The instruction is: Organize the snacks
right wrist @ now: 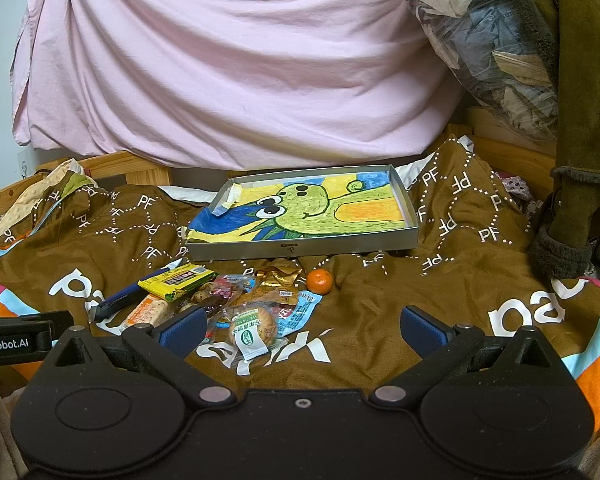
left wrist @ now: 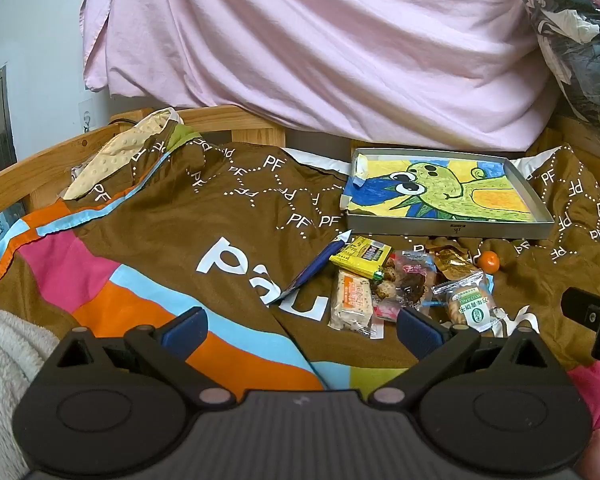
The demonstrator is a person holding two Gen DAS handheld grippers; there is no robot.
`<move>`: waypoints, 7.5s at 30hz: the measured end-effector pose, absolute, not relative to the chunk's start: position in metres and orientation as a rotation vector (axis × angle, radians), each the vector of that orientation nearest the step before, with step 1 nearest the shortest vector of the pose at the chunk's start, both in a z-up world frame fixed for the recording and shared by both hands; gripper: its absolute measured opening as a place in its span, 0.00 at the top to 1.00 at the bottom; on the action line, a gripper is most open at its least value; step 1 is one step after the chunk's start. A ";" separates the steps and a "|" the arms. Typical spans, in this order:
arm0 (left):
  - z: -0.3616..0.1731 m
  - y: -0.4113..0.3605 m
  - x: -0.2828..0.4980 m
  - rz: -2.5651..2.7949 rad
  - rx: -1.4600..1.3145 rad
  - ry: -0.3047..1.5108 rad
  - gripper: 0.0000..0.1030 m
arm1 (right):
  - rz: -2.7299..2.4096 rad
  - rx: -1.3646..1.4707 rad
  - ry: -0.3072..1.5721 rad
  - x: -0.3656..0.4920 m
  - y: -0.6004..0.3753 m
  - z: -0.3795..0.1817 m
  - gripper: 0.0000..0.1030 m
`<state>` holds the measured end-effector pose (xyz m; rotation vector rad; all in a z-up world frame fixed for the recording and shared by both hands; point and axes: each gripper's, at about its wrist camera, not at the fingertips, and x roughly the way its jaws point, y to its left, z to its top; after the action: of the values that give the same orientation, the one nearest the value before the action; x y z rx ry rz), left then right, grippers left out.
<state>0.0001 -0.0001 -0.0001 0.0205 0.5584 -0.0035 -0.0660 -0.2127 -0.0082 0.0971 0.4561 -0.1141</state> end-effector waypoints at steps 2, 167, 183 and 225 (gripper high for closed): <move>0.000 0.000 0.000 -0.003 0.021 0.559 0.00 | -0.114 0.097 0.456 -0.066 -0.213 -0.008 0.01; 0.048 -0.103 0.149 -0.366 -0.270 0.840 0.59 | -0.056 0.073 0.340 0.046 -0.310 0.033 0.45; 0.056 -0.157 0.225 -0.322 -0.238 0.755 0.59 | -0.173 0.159 0.274 0.110 -0.356 0.034 0.45; -0.043 -0.172 0.345 -0.304 -0.147 0.813 0.59 | -0.131 0.101 0.501 0.241 -0.345 -0.062 0.45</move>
<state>0.3449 -0.1724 -0.0433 -0.1473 0.8128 -0.3042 0.2408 -0.3447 -0.0624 0.1009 0.5014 -0.1309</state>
